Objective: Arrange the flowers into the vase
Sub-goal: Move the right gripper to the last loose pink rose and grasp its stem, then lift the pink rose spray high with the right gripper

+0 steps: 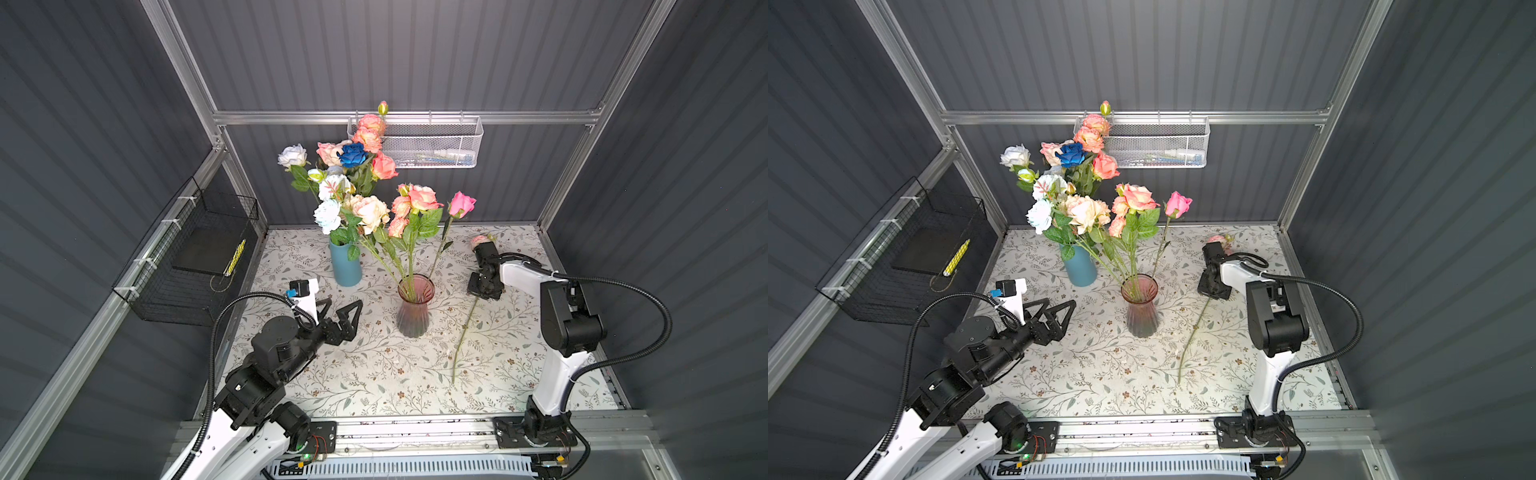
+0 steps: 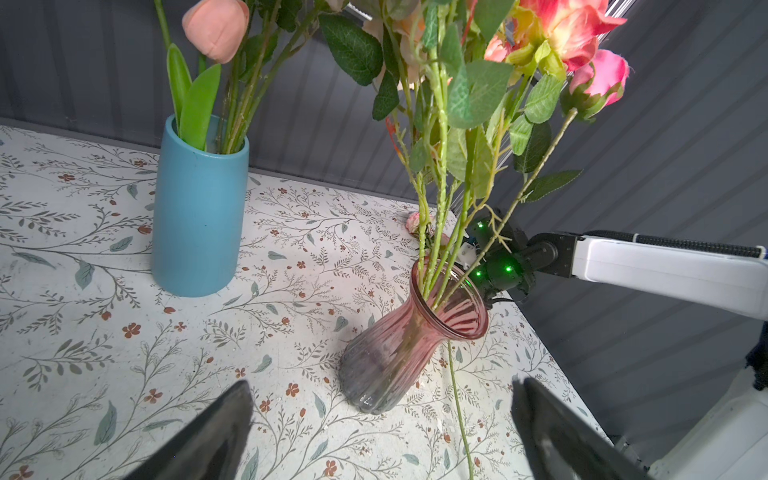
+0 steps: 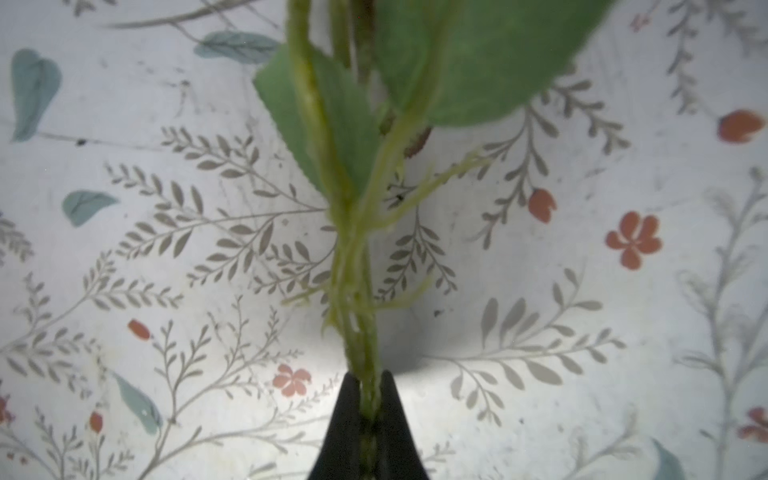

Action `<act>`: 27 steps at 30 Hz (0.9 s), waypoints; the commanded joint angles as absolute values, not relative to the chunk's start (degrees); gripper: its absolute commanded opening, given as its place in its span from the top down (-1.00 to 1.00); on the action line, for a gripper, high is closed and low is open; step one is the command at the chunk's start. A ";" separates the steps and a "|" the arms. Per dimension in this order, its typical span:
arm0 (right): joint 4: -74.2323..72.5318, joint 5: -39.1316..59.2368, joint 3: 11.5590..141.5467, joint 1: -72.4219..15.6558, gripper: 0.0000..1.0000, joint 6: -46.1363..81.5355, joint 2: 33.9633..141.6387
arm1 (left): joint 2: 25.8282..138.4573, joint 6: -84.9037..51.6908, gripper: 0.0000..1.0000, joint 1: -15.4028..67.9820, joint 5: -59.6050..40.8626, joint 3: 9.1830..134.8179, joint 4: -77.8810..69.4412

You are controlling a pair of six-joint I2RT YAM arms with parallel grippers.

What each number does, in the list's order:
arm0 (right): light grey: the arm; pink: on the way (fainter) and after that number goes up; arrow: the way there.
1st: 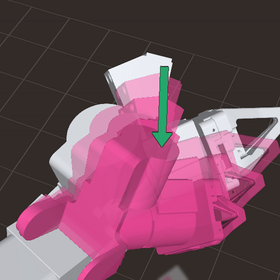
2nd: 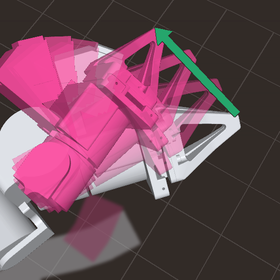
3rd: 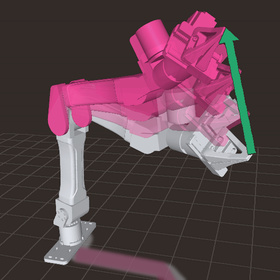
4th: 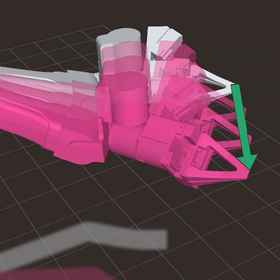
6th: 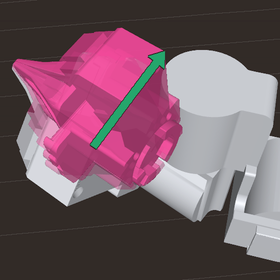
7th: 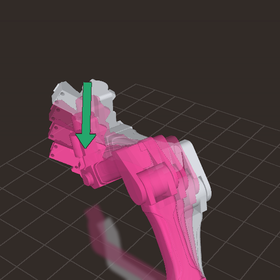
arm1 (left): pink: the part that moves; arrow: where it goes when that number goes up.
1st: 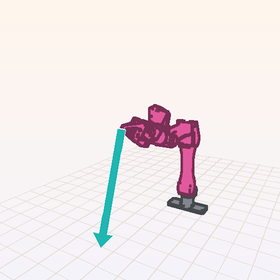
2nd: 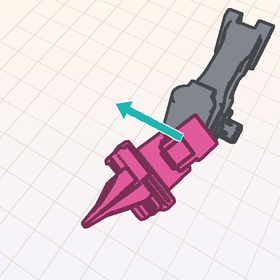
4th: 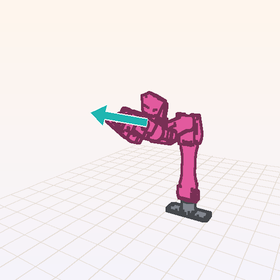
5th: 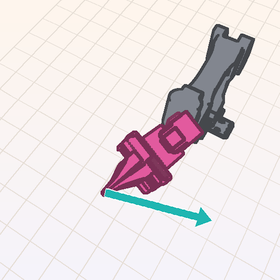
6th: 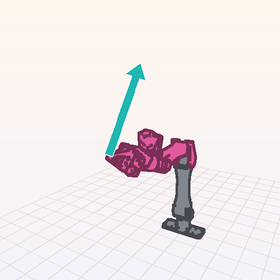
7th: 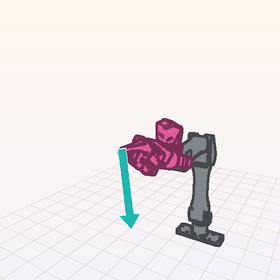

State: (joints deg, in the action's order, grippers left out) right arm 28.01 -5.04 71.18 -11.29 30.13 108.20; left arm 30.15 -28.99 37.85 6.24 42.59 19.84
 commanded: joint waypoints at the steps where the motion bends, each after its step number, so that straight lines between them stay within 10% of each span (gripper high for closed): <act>1: 24.94 -5.39 67.43 -11.07 1.00 29.01 99.88 | 30.06 -28.59 -1.00 38.23 6.24 44.09 20.48; 18: 13.06 -2.59 52.82 -17.19 1.00 25.52 48.70 | 30.75 -29.00 -1.00 38.23 7.63 44.04 21.80; 27: 8.40 2.44 67.79 -31.24 1.00 16.08 48.87 | 31.46 -28.91 -1.00 38.23 7.95 44.06 21.15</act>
